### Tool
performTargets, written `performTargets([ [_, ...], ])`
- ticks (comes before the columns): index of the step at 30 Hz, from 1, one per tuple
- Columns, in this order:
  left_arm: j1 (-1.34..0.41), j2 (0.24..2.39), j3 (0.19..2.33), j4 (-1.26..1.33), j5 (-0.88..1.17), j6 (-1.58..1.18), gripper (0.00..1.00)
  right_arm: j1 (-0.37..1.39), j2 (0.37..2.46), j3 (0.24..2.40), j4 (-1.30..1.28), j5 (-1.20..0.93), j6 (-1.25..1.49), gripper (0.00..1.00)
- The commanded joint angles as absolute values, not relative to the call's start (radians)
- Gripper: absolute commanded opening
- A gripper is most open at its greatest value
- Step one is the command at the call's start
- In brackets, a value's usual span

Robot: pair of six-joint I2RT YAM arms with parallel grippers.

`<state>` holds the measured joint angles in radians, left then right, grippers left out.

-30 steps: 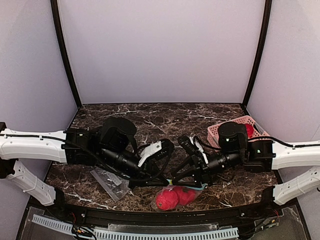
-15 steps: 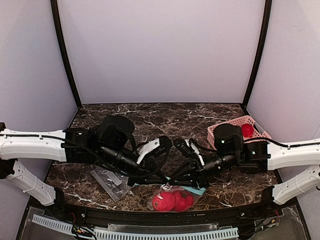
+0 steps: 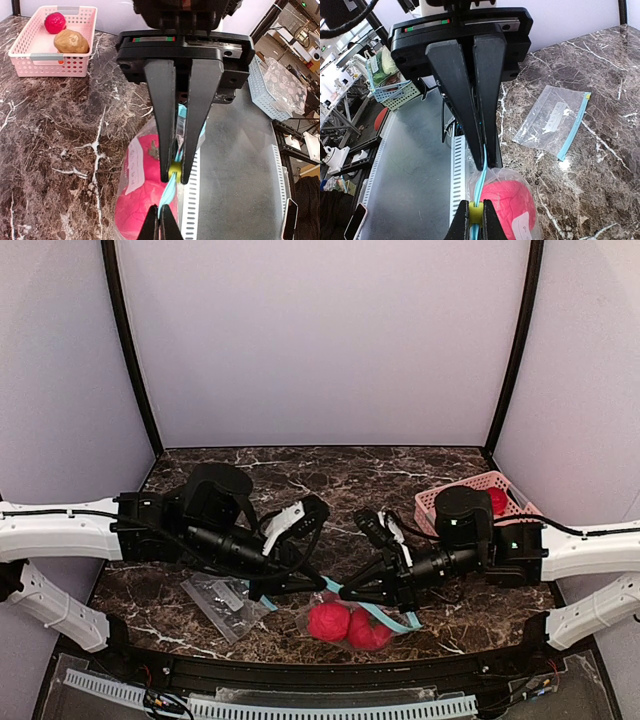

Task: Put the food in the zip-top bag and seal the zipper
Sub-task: Zip the zipper on the zipper food storage bag.

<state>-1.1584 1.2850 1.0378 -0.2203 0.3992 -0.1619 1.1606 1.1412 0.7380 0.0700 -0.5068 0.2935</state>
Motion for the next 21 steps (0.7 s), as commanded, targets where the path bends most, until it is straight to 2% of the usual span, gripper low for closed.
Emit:
performTargets([
  [1,-1.104,1.225,1.013,-0.282,0.318,-0.159,0.01,1.162,1.104,0.700,-0.021,-0.483,0.289,0.00],
  [21,-0.888,1.128,0.868,-0.320,0.288,-0.162,0.01,1.072,1.047,0.606,-0.118,-0.433,0.328,0.00],
])
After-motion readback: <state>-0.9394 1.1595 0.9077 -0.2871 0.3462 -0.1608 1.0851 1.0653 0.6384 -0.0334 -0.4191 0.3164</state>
